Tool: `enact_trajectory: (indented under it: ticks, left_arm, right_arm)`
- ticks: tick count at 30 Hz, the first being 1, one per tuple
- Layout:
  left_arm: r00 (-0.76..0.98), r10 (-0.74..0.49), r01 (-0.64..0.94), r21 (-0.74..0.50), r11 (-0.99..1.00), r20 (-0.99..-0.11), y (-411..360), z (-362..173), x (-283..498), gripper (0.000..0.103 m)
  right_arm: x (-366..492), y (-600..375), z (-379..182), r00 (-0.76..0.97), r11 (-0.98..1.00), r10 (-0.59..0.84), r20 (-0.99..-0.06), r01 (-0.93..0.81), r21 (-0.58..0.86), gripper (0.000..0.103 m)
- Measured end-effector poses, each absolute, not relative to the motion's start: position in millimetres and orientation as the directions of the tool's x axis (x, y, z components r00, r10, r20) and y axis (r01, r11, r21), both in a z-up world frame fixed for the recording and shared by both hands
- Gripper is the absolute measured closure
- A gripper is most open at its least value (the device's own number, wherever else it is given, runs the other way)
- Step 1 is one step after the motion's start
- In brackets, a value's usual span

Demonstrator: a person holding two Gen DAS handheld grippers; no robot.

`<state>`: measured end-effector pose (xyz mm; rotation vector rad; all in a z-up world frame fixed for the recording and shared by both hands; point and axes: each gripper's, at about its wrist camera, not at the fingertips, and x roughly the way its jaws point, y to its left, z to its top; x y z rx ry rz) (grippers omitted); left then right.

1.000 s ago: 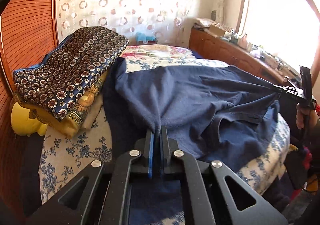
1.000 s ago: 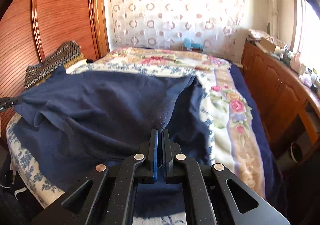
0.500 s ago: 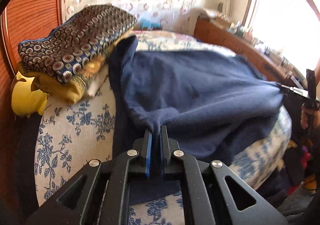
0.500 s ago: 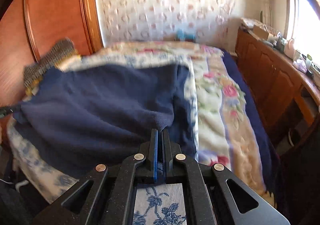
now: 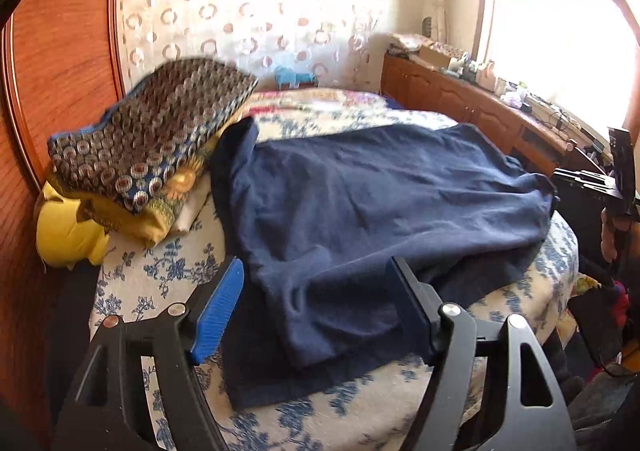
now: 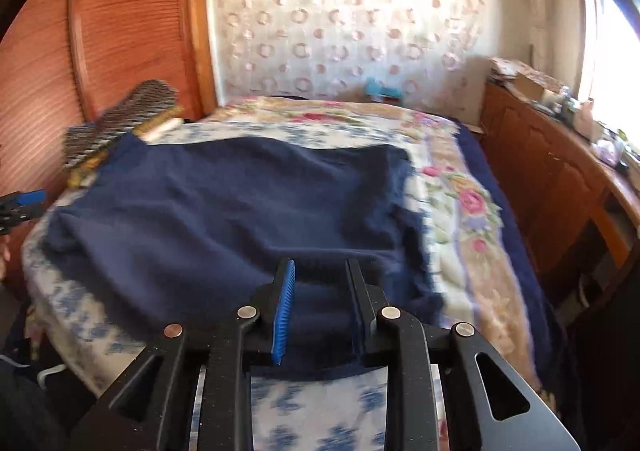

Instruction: Fold small clothes

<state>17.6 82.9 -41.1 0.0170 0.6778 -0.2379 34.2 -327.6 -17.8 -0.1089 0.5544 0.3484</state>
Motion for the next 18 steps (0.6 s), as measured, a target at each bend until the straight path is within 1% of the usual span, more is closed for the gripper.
enact_trajectory:
  ticks: [2, 5, 6, 7, 8, 9, 10, 12, 15, 18]
  left_arm:
    - [0.753, -0.235, 0.258, -0.052, 0.965, -0.615, 69.8, -38.3, 9.9, 0.029]
    - [0.723, -0.275, 0.321, -0.044, 0.946, -0.634, 43.8, -43.7, 8.3, 0.029]
    - [0.714, -0.285, 0.337, -0.042, 0.941, -0.639, 37.1, -45.8, 8.5, 0.031]
    - [0.701, -0.294, 0.356, -0.039, 0.934, -0.65, 28.7, -49.6, 9.9, 0.035]
    - [0.687, -0.301, 0.371, -0.036, 0.928, -0.662, 21.2, -53.8, 12.7, 0.044]
    - [0.672, -0.305, 0.384, -0.035, 0.923, -0.675, 14.4, -58.1, 14.2, 0.05]
    - [0.647, -0.316, 0.405, -0.037, 0.913, -0.694, 6.5, -64.9, 18.0, 0.054]
    - [0.618, -0.323, 0.427, -0.038, 0.903, -0.717, -3.5, -74.0, 23.2, 0.067]
    - [0.588, -0.323, 0.441, -0.04, 0.896, -0.742, -14.6, -86.9, 33.5, 0.068]
    - [0.6, -0.31, 0.44, -0.02, 0.898, -0.737, -21.1, -89.1, 41.6, 0.068]
  right_arm:
    - [21.6, -315.9, -18.3, 0.773, 0.917, 0.341, -0.535, -0.4, 0.007, 0.077]
    - [11.6, -294.1, -25.4, 0.729, 0.886, 0.401, -0.554, -0.463, 0.032, 0.077]
    - [9.8, -286.8, -28.3, 0.716, 0.875, 0.415, -0.561, -0.482, 0.033, 0.077]
    - [8.8, -279.1, -31.3, 0.703, 0.864, 0.428, -0.568, -0.502, 0.031, 0.077]
    - [8.2, -271.5, -34.2, 0.69, 0.854, 0.439, -0.576, -0.52, 0.027, 0.077]
    - [8.0, -264.0, -36.9, 0.681, 0.845, 0.443, -0.583, -0.534, 0.019, 0.077]
    - [10.7, -258.1, -38.9, 0.677, 0.841, 0.443, -0.588, -0.541, 0.011, 0.077]
    - [15.3, -250.3, -41.3, 0.67, 0.832, 0.447, -0.593, -0.555, 0.001, 0.077]
    - [20.6, -247.7, -42.5, 0.667, 0.827, 0.445, -0.598, -0.562, -0.012, 0.077]
    - [31.0, -249.5, -46.7, 0.671, 0.836, 0.425, -0.608, -0.548, -0.02, 0.077]
